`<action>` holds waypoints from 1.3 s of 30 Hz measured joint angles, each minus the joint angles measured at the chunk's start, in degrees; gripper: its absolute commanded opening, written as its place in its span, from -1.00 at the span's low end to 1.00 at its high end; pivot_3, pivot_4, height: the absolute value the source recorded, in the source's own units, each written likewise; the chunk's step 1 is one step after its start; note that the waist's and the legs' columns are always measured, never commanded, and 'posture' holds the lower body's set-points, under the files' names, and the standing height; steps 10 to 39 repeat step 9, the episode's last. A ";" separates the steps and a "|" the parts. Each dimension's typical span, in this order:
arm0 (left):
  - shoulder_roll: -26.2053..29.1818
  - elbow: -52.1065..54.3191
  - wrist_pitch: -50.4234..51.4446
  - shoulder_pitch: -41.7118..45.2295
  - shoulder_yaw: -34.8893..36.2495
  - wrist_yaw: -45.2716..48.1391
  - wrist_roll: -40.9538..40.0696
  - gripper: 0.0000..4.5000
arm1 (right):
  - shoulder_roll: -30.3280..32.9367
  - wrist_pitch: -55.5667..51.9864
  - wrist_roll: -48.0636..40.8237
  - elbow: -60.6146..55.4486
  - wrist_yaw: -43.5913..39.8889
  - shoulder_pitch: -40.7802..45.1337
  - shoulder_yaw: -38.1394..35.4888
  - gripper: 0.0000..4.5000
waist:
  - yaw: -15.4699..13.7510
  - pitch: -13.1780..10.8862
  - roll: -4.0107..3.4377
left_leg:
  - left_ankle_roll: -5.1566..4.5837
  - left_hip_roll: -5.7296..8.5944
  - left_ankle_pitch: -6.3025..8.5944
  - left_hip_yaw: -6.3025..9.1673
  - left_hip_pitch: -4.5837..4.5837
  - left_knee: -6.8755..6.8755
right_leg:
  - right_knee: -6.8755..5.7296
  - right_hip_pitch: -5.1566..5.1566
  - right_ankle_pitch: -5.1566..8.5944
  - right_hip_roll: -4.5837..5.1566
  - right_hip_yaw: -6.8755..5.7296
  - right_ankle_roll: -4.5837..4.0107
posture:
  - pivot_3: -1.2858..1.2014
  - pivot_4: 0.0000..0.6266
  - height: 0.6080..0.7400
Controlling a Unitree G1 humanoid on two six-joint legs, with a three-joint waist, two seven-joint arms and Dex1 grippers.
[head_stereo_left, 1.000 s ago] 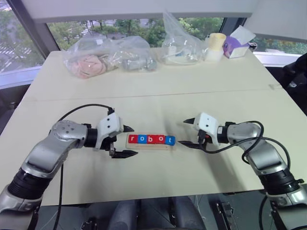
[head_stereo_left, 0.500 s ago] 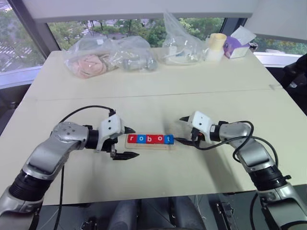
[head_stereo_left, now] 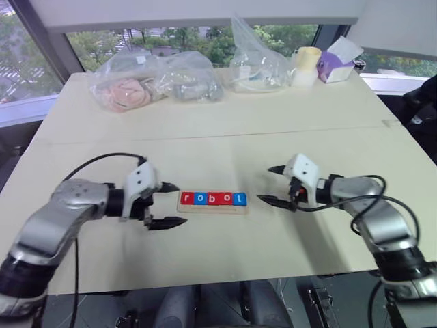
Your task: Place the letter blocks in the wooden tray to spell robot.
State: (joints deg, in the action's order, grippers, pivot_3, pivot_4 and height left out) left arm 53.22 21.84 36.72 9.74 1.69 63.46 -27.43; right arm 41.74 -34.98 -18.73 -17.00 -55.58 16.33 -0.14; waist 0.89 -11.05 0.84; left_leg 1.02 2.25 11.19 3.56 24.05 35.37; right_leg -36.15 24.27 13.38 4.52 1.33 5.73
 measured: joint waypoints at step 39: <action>-1.42 2.24 3.52 -9.68 11.32 -4.79 -4.94 1.00 | 2.43 -17.88 -13.84 -16.30 4.78 -12.99 -9.20 0.94 | -0.37 0.03 0.03 | 0.04 -0.08 0.03 -0.08 0.01 0.09 | 0.14 -0.17 0.02 0.25 -0.07 -0.02 | 0.03 -0.52 1.00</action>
